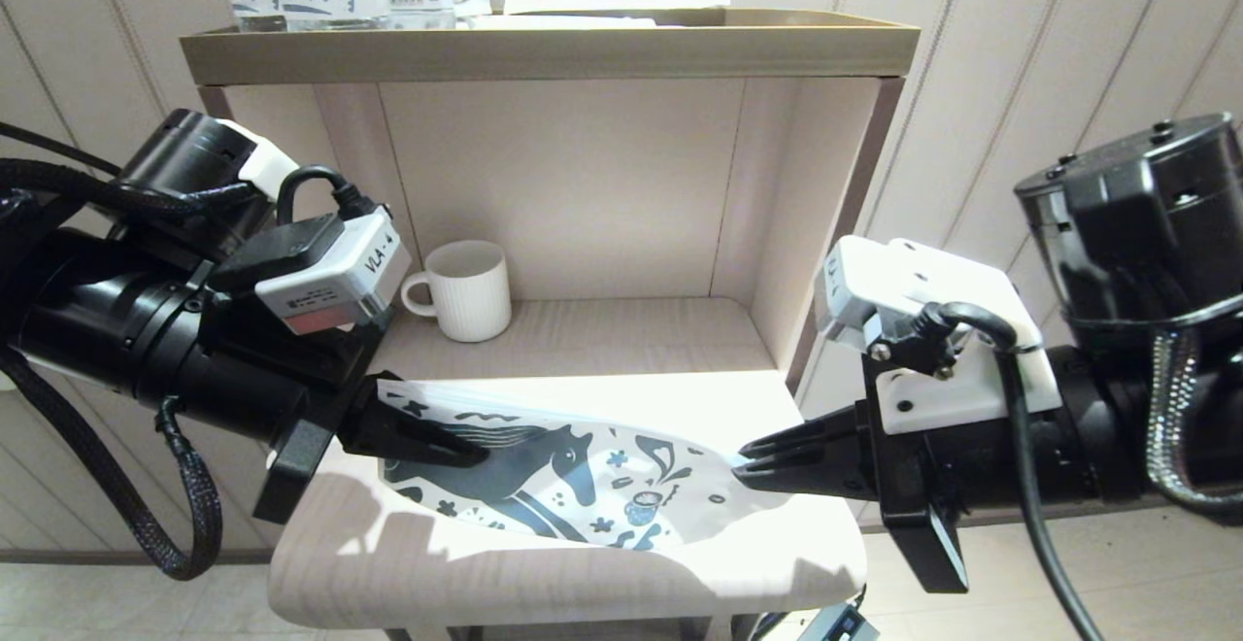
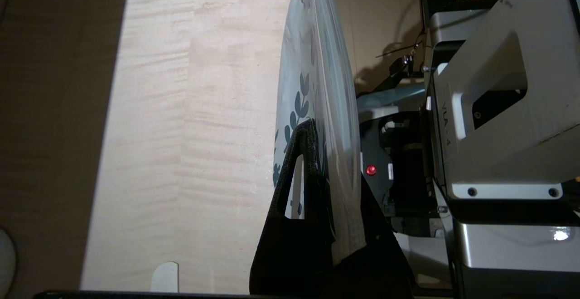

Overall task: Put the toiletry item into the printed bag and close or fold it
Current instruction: Open the storage bag, then pick up the comb

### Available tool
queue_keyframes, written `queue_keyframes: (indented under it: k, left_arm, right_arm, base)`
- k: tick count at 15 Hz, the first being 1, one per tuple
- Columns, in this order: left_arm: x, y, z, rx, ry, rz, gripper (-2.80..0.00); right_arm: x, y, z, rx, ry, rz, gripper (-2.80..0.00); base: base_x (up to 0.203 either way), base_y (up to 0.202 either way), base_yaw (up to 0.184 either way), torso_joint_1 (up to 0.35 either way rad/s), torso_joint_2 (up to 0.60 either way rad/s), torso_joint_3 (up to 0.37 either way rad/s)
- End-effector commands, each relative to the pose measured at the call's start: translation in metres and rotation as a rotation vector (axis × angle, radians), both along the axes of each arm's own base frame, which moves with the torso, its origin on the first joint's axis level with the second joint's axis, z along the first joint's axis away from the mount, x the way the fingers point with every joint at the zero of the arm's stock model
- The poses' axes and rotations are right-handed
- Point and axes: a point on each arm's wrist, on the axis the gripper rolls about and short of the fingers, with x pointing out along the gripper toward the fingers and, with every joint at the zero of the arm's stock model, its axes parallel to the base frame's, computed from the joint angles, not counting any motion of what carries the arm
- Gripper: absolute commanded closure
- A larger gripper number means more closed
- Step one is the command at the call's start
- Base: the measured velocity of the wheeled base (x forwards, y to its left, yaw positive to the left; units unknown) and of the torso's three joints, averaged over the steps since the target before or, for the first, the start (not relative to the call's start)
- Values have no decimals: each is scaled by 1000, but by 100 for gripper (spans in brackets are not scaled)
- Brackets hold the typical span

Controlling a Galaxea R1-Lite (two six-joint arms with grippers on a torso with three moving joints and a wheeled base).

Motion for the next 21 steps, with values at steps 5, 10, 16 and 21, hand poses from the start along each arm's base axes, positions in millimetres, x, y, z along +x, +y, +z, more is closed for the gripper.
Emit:
queue_keyframes:
  k: [5,10,16,21]
  left_arm:
    - [0,0,-1,-2,3,-7,0]
    - [-1,0,-1,-4,5,-9,0]
    - [-2,2,1,-39,15,-29,0]
    - [0,1,0,-50,27,-35,0]
  right_arm:
    - [4,4,-3,-7,10,2,-280]
    - [3,3,-4,-7,17,4,-280]
    - [6,-15,-14,51,38,-5,-280]
    - [7,-15,-26,100,71,14,-280]
  base:
    - [0,0,0,0,0,0]
    - [0,0,0,0,0,0]
    - [0,0,0,0,0,0]
    - [0,0,0,0,0,0]
